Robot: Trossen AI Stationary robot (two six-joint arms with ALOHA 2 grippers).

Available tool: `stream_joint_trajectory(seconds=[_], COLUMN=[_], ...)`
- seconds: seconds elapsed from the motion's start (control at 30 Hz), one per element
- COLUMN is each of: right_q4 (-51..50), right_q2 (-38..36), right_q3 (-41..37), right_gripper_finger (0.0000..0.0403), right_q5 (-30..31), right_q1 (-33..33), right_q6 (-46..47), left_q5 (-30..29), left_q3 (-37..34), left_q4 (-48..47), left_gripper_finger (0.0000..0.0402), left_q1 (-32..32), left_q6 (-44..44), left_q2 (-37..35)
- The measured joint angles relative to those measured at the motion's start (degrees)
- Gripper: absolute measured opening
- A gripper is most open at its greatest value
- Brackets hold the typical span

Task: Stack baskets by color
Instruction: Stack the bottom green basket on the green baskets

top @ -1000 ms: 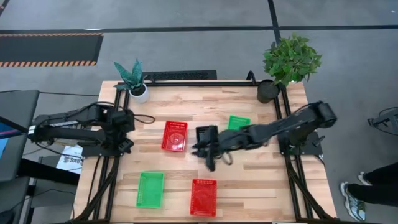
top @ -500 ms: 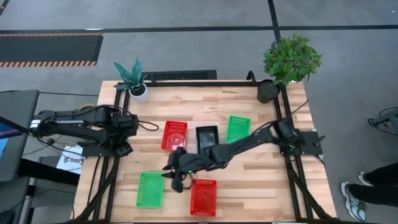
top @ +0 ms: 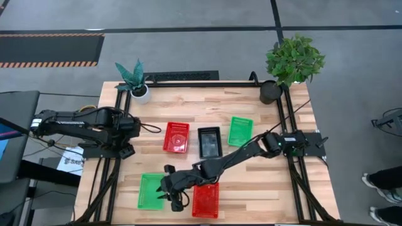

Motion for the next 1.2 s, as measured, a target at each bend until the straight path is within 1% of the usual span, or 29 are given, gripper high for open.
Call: stream_joint_trajectory(seconds=[0.13,0.2,0.27,0.33,0.43,0.57,0.67,0.9,1.07,1.2], right_q4=[-2.4,-1.2,-2.5,-1.1,-2.1,-3.2,-8.1,-21.5,-28.0,-33.6], right_q2=[1.7,3.3,3.7,4.4,4.9,4.8,4.7,4.6,3.8,4.0], right_q3=[-0.1,0.0,-0.1,0.0,0.0,0.0,0.0,0.7,5.2,11.0], right_gripper_finger=[0.0152,0.0152,0.0152,0.0152,0.0152,0.0151,0.0146,0.0129,0.0121,0.0118], right_q5=[-1.1,-1.6,-1.6,-1.4,-1.1,-0.4,1.3,0.4,0.4,0.4], right_q1=[-0.1,-0.4,-0.5,-0.8,-1.4,-2.4,-3.0,-4.5,-4.7,-4.2], right_q6=[-4.0,-6.5,-9.1,-8.9,-6.1,-5.4,-3.3,5.0,7.7,7.5], left_q5=[-0.3,-0.3,-0.3,-0.4,-1.3,-1.8,-2.1,-2.1,0.5,6.7], left_q3=[0.0,0.0,0.0,0.0,0.0,0.0,0.0,0.0,0.0,0.0], left_q4=[0.6,0.7,0.7,0.8,0.9,1.3,2.2,3.2,3.2,1.5], left_gripper_finger=[0.0193,0.0193,0.0193,0.0193,0.0193,0.0193,0.0193,0.0193,0.0193,0.0193], left_q1=[0.0,0.0,0.0,0.0,0.0,0.0,0.0,0.0,0.0,-0.7], left_q6=[-0.2,-0.2,-0.3,-0.6,-1.9,-3.4,-3.7,-7.5,-10.5,-13.6], left_q2=[0.0,0.0,0.0,0.0,0.0,0.0,0.0,0.0,0.0,0.0])
